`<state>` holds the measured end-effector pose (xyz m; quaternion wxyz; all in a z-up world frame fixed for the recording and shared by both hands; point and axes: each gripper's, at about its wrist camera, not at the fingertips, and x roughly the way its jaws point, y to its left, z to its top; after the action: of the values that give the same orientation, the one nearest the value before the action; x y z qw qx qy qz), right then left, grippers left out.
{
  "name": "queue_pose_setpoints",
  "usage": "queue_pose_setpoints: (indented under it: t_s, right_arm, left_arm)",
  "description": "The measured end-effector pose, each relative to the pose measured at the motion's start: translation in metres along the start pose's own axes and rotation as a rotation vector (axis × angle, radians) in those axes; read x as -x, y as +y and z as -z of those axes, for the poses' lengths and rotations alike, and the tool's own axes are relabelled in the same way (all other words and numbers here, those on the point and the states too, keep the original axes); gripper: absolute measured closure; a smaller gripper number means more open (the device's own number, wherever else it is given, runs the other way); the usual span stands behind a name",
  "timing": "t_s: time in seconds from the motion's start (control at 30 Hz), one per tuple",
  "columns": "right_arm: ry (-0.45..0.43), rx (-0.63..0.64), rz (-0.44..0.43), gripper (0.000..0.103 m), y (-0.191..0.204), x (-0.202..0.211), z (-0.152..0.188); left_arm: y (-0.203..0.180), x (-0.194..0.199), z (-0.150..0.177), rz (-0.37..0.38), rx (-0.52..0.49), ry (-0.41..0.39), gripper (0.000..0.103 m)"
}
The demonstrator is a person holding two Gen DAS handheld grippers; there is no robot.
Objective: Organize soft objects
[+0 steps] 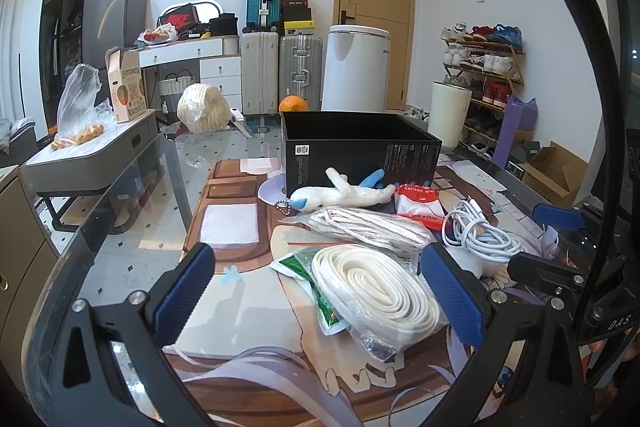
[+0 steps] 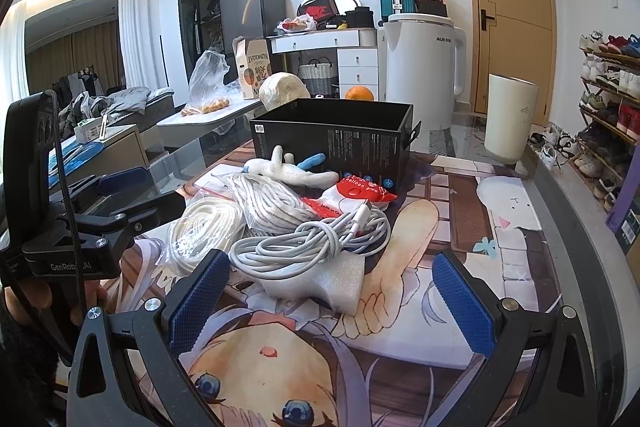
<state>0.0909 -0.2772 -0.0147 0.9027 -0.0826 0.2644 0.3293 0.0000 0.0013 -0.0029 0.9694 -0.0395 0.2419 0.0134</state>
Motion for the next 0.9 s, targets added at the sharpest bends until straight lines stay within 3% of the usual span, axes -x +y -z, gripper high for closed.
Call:
queue_pose_setpoints:
  t_s: [0.9]
  right_arm:
    - [-0.003, 0.005, -0.003, 0.0, 0.005, 0.016, -0.016]
  left_arm:
    - [-0.004, 0.004, -0.004, -0.043, -0.053, 0.007, 0.0]
